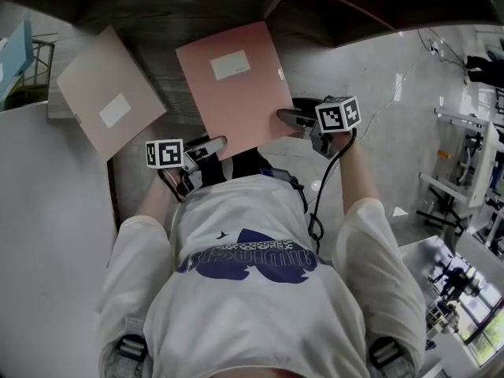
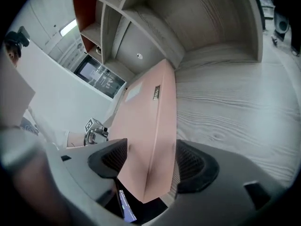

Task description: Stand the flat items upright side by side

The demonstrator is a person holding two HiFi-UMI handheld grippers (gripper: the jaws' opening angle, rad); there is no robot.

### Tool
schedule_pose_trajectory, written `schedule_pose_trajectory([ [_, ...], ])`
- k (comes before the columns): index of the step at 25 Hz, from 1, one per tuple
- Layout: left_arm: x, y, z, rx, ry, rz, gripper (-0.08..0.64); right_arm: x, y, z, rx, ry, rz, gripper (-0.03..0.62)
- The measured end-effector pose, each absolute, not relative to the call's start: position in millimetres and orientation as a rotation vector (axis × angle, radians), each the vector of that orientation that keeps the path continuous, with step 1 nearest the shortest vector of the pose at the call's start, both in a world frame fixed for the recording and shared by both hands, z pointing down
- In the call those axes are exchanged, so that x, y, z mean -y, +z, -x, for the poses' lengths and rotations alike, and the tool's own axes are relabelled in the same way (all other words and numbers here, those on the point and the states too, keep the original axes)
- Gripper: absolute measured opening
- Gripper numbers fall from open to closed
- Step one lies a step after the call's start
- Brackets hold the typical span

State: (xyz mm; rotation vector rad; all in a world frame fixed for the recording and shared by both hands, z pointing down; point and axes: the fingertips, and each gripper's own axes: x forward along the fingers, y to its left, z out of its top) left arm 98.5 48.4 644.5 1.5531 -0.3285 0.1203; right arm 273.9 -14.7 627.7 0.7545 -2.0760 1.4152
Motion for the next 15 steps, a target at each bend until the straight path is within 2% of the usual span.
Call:
schedule_pose_trajectory([
  [2,-47.7,644.1,-98.6,0.339,0.119,-1.554,0.296,12.7,631.1,-271.3,2.078,1.457,-0.705,0.299],
  [15,-48.9,644.3,-97.8,0.383,0.108,-1.555,0.293,10.7,631.8,-272.5,2.089,1.498,-0.615,0.275],
])
